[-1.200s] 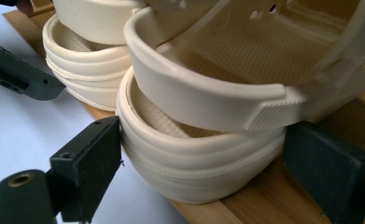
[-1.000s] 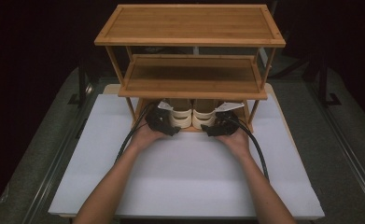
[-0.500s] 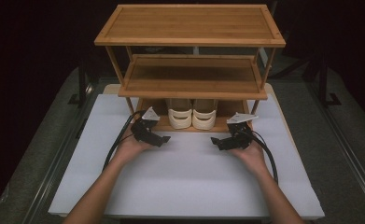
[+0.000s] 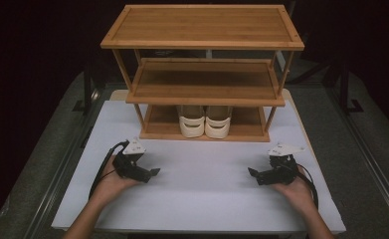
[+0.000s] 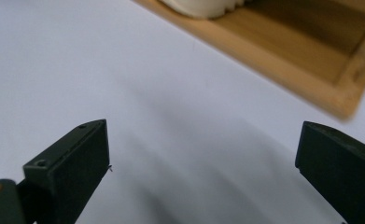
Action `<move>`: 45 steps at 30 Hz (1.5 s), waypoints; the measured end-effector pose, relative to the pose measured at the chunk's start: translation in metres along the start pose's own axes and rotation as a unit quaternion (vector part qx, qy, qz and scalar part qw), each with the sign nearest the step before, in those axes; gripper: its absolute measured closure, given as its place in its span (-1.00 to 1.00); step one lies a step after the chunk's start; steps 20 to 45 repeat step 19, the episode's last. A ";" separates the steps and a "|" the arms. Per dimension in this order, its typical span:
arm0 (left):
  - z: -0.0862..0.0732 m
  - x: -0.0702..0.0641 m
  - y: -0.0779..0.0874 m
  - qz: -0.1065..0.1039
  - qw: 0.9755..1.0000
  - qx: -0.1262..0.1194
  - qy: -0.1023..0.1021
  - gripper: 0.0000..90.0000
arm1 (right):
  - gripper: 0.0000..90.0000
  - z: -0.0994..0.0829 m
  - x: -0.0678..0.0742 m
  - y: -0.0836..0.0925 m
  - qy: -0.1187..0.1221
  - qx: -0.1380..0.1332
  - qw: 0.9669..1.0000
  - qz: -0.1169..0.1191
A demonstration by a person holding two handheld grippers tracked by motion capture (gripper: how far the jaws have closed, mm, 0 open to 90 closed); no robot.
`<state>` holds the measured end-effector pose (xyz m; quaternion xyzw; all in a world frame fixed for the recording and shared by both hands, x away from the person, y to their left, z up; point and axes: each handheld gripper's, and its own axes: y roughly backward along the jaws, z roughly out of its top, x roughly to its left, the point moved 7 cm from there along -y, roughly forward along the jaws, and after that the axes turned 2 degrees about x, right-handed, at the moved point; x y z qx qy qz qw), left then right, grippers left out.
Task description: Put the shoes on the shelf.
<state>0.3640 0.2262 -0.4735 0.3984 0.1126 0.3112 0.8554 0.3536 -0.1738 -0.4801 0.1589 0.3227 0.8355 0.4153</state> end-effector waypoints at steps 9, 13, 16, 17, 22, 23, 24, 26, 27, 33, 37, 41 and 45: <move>-0.055 -0.006 0.026 0.013 0.999 0.022 0.022 -0.91 | -0.94 -0.051 -0.015 0.032 -0.029 0.020 0.999 -0.030; -0.072 -0.011 0.033 0.018 0.999 0.032 0.023 -0.96 | -0.94 -0.068 -0.018 0.041 -0.035 0.039 0.998 -0.046; -0.079 -0.010 0.037 0.019 0.999 0.019 0.036 -0.96 | -0.94 -0.075 -0.018 0.043 -0.036 0.044 0.997 -0.049; -0.079 -0.010 0.037 0.019 0.999 0.019 0.036 -0.96 | -0.94 -0.076 -0.018 0.044 -0.037 0.046 0.997 -0.050; -0.082 -0.007 0.038 0.017 0.999 0.010 0.035 -1.00 | -0.93 -0.076 -0.019 0.043 -0.043 0.049 0.997 -0.042; -0.082 -0.007 0.038 0.017 0.999 0.010 0.035 -1.00 | -0.93 -0.076 -0.019 0.043 -0.043 0.049 0.997 -0.042; -0.082 -0.007 0.038 0.017 0.999 0.010 0.035 -1.00 | -0.93 -0.076 -0.019 0.043 -0.043 0.049 0.997 -0.042; -0.082 -0.007 0.038 0.017 0.999 0.010 0.035 -1.00 | -0.93 -0.076 -0.019 0.043 -0.043 0.049 0.997 -0.042; -0.082 -0.007 0.038 0.017 0.999 0.010 0.035 -1.00 | -0.93 -0.076 -0.019 0.043 -0.043 0.049 0.997 -0.042; -0.082 -0.007 0.038 0.017 0.999 0.010 0.035 -1.00 | -0.93 -0.076 -0.019 0.043 -0.043 0.049 0.997 -0.042; -0.082 -0.007 0.038 0.017 0.999 0.010 0.035 -1.00 | -0.93 -0.076 -0.019 0.043 -0.043 0.049 0.997 -0.042; -0.082 -0.007 0.038 0.017 0.999 0.010 0.035 -1.00 | -0.93 -0.076 -0.019 0.043 -0.043 0.049 0.997 -0.042; -0.082 -0.007 0.038 0.017 0.999 0.010 0.035 -1.00 | -0.93 -0.076 -0.019 0.043 -0.043 0.049 0.997 -0.042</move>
